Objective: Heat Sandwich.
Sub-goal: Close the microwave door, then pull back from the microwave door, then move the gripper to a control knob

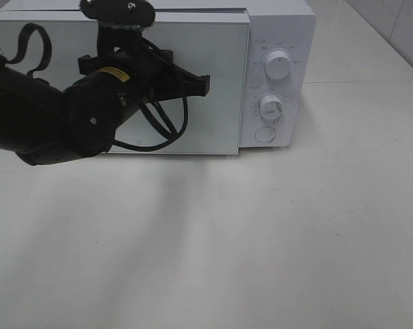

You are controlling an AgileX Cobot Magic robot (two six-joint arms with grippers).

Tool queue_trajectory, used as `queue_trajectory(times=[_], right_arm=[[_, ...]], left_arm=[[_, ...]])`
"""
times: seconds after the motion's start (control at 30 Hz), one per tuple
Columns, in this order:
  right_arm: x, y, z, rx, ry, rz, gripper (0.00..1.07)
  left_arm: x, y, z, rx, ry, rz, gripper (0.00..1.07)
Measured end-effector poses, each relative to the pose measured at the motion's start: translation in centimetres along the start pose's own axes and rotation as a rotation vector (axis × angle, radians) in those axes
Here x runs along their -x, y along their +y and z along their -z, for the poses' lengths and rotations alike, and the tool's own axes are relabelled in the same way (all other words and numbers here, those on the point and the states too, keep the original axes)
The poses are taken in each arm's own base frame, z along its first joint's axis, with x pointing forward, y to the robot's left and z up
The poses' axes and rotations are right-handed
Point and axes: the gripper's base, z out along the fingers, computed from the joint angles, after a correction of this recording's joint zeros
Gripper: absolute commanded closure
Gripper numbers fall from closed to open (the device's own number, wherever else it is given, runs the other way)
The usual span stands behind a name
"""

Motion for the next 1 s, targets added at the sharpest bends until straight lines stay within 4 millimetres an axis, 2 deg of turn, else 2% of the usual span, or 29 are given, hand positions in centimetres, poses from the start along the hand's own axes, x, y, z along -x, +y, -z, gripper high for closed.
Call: queue_trajectory(times=[0.27,0.57,0.73,0.8,1.0], right_arm=[[0.0,0.0,0.0,0.001,0.000,0.000,0.32],[0.0,0.0,0.0,0.001,0.000,0.000,0.32],[0.0,0.0,0.0,0.001,0.000,0.000,0.32],[0.0,0.0,0.0,0.001,0.000,0.000,0.32],[0.0,0.0,0.0,0.001,0.000,0.000,0.32]], left_arm=[[-0.1,-1.2,-2.1,-0.015,0.034,0.026,1.07],[0.0,-1.6,-1.9,-0.033,0.059,0.006,1.07],[0.7,-0.9,-0.1,-0.006,0.042,0.026,1.07],[1.2,-1.0,1.4,-0.025,0.043,0.025,1.07],[1.7,-0.8,3.6,-0.093,0.127,0.034,1.07]])
